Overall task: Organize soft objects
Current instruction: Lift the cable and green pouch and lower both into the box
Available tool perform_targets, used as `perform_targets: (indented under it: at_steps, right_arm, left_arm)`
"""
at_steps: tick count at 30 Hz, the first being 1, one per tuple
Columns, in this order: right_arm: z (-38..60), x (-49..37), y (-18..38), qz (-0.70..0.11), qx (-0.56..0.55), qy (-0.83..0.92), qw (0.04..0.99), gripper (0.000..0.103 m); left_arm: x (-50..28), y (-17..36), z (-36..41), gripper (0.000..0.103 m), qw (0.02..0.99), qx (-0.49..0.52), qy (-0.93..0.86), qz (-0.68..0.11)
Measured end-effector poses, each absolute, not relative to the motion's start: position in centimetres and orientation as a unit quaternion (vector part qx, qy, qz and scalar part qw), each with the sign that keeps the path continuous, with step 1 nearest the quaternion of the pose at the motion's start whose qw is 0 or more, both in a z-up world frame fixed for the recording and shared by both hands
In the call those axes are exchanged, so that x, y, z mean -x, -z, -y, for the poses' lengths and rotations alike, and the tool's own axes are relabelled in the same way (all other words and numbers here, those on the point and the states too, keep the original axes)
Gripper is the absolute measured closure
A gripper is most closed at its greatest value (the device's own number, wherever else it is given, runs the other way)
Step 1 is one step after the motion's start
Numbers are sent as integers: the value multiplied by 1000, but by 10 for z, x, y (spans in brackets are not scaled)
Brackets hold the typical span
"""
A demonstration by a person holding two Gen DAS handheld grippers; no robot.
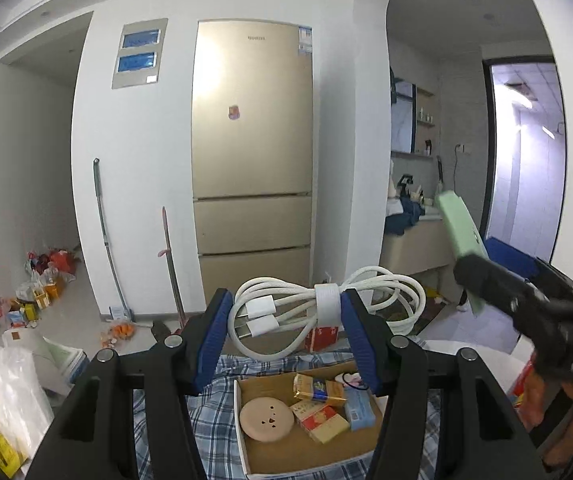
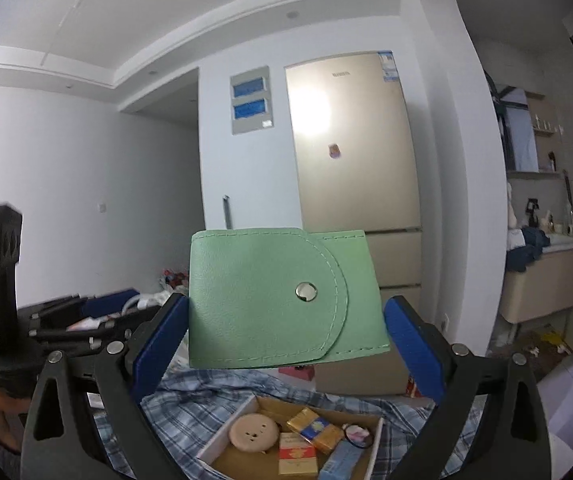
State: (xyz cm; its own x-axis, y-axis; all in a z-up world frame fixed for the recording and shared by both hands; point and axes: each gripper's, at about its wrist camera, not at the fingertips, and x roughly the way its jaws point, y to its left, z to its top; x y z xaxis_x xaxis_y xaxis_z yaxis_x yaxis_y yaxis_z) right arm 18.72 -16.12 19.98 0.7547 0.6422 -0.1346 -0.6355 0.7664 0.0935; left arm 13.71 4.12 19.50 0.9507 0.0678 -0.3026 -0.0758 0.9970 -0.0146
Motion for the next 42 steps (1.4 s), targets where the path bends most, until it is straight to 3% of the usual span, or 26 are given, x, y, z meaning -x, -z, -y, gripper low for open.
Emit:
perform_targets:
  at_steps: [12,17,42]
  right_arm:
    - [152,-248,-128,-208,-69,-356,908,6]
    - [139,-266,-100,-270,-39,-339,900,6]
    - [123,-300,-28,-415,9,-332,847,5]
  left_arm:
    - [-206,-102,-67,45,965,38,-41,-256]
    - [-223,-77,-69,45,953,34,-34,-300]
    - [-252,-14,-73,45,908,37,-10,-416]
